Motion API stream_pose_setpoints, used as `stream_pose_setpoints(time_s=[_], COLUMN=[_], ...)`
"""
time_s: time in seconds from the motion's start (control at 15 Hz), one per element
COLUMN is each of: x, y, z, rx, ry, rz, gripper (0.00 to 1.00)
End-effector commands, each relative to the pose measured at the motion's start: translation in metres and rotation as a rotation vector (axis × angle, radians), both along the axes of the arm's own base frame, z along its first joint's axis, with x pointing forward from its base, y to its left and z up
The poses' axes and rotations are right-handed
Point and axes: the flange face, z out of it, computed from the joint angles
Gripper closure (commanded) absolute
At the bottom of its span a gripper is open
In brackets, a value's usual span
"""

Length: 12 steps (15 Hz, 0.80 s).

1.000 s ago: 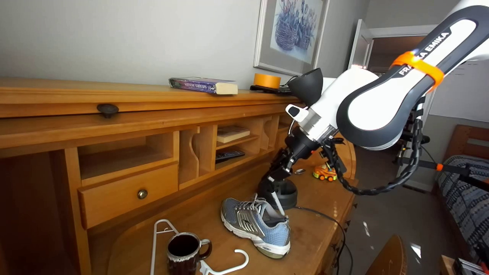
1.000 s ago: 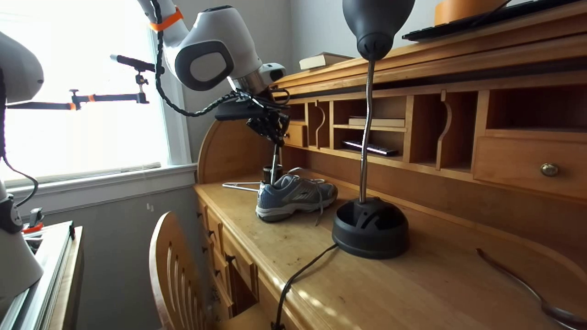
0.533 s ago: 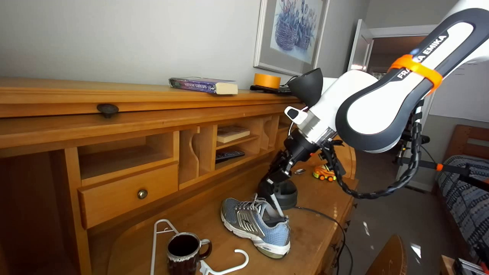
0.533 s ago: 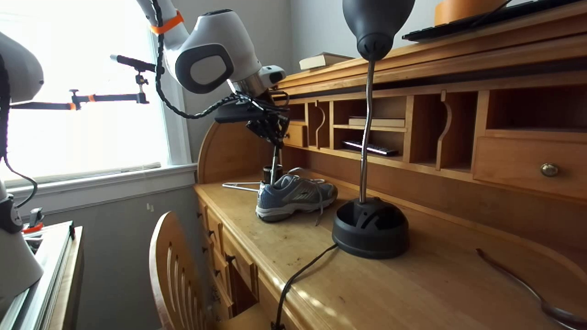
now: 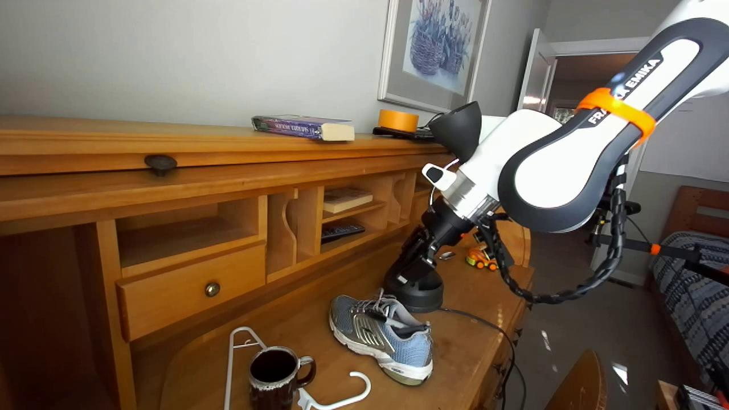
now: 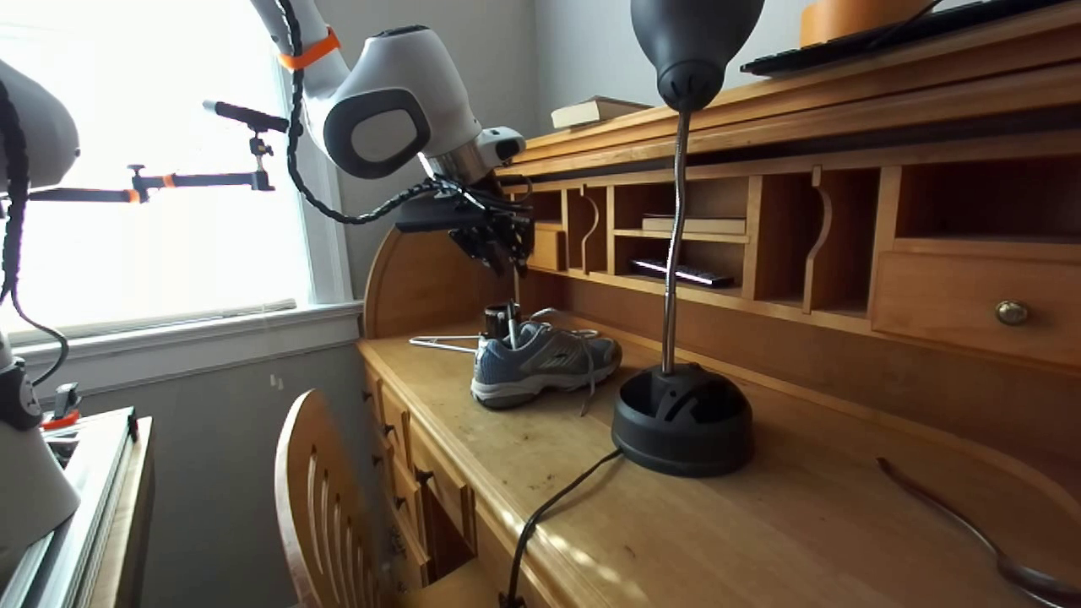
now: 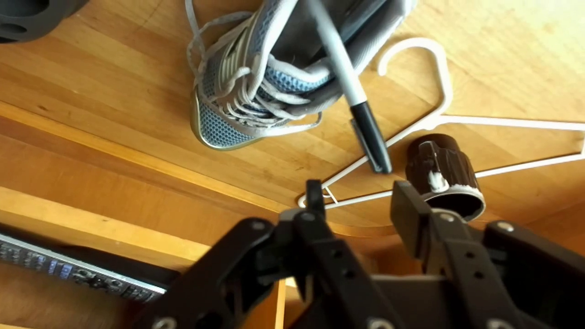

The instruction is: Pick up the pen to the right of the sneaker, place it inside the sneaker, pick up the marker out of the mug and place it in the sneaker

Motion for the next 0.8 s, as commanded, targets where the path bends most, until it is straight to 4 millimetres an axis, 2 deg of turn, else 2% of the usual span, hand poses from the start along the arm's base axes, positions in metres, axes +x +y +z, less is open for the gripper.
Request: stream_pose_setpoints(time_s=[0.0,0.2,0.4,0.73], x=[-0.001,0.000,0.002,0.000], y=[0.003,0.008,0.016,0.038], z=[-0.001,-0.001,0.002,0.007], rx=[-0.009,-0.003,0.014,0.115], ry=[-0.018,-0.027,-0.030,0.113], rz=[-0.004,0.001,-0.001,-0.176], gripper=[0.24,0.00,0.00,0.01])
